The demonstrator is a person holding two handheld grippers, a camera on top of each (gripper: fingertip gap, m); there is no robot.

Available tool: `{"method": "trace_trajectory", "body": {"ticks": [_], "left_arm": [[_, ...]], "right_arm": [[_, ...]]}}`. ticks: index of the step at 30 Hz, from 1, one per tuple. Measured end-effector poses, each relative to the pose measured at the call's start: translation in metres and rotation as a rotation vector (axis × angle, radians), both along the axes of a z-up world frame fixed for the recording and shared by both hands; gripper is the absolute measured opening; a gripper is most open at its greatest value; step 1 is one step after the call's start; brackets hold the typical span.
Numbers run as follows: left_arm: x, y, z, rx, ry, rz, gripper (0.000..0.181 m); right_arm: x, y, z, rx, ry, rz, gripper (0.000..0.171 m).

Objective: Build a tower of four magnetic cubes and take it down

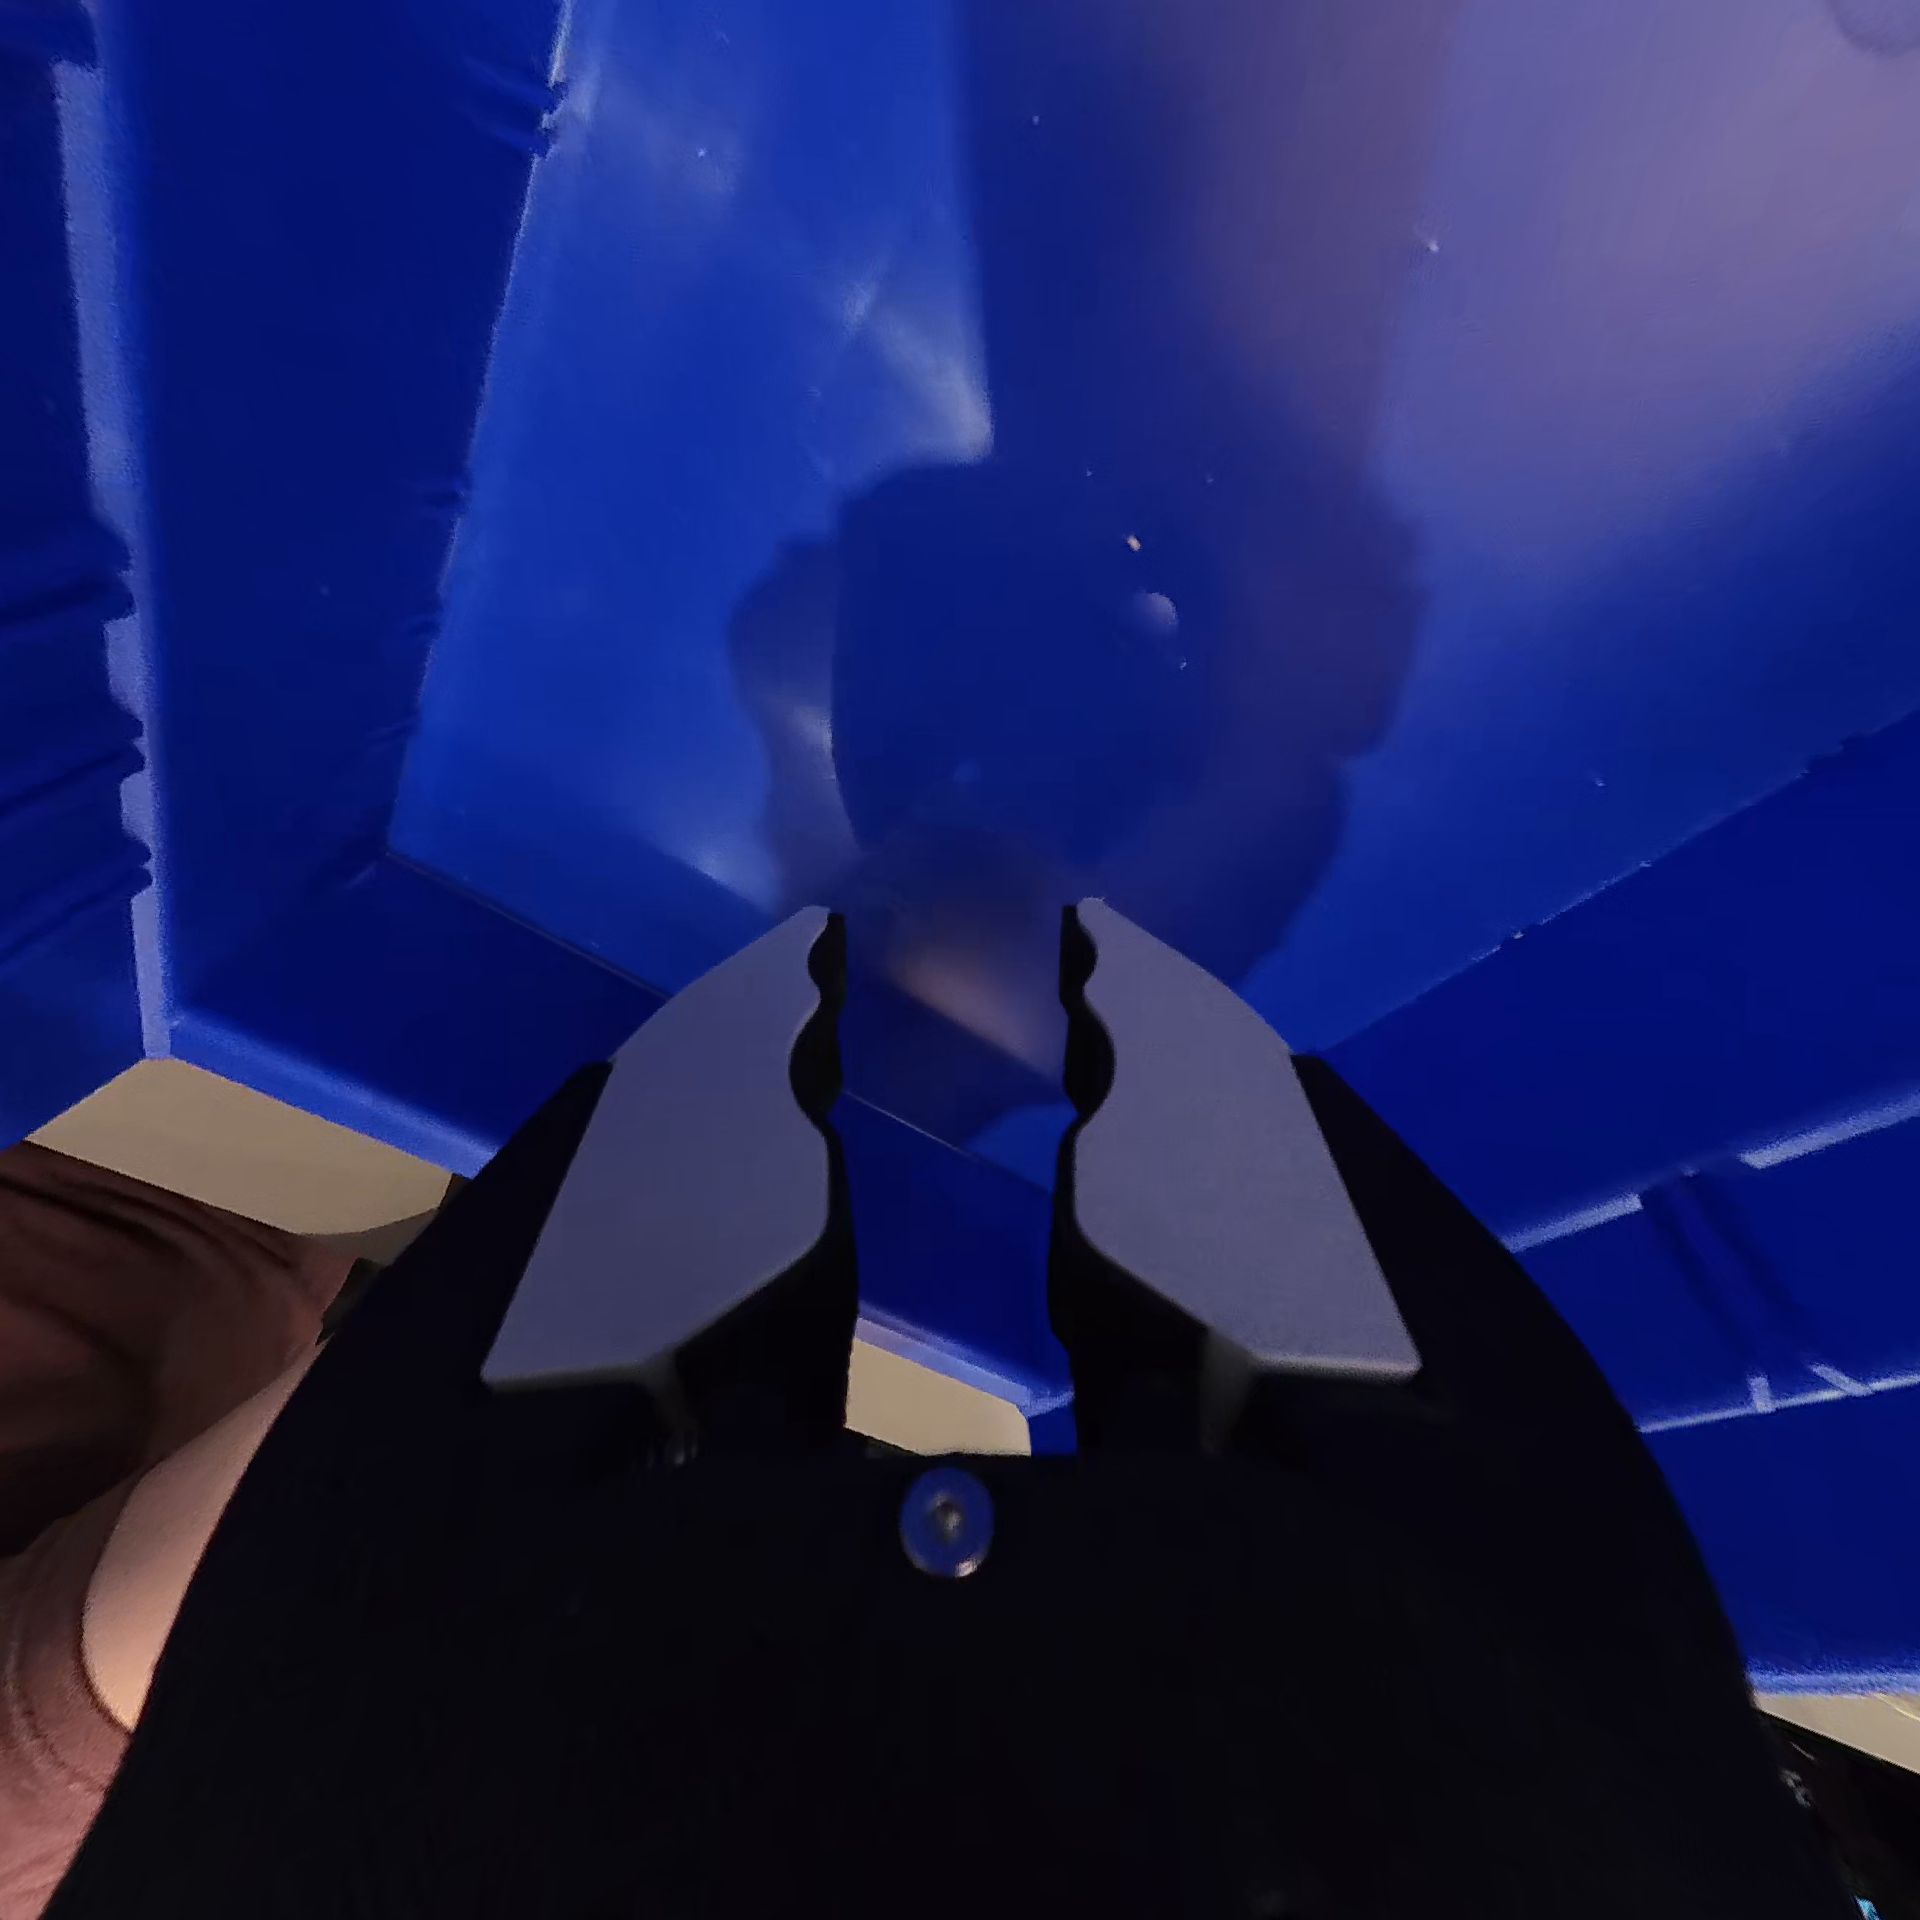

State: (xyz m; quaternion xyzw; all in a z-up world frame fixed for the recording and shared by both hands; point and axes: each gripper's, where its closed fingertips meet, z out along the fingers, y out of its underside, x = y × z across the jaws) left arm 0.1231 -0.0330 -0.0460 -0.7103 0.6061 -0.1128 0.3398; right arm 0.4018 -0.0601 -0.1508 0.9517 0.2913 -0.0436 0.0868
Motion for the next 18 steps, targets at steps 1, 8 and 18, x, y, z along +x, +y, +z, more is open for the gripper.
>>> {"method": "trace_trajectory", "body": {"ticks": [1,8,18], "left_arm": [[0.001,0.000,-0.002,0.000,0.005,-0.005,0.052],[0.003,0.003,-0.012,-0.014,0.042,-0.018,0.050],[-0.048,0.012,0.091,0.102,-0.276,0.123,0.058]], "right_arm": [[-0.001,0.000,0.000,-0.001,0.000,0.001,0.041],[-0.003,-0.002,-0.004,-0.027,-0.014,0.010,0.042],[0.000,-0.002,-0.001,-0.015,-0.011,0.001,0.041]]}}
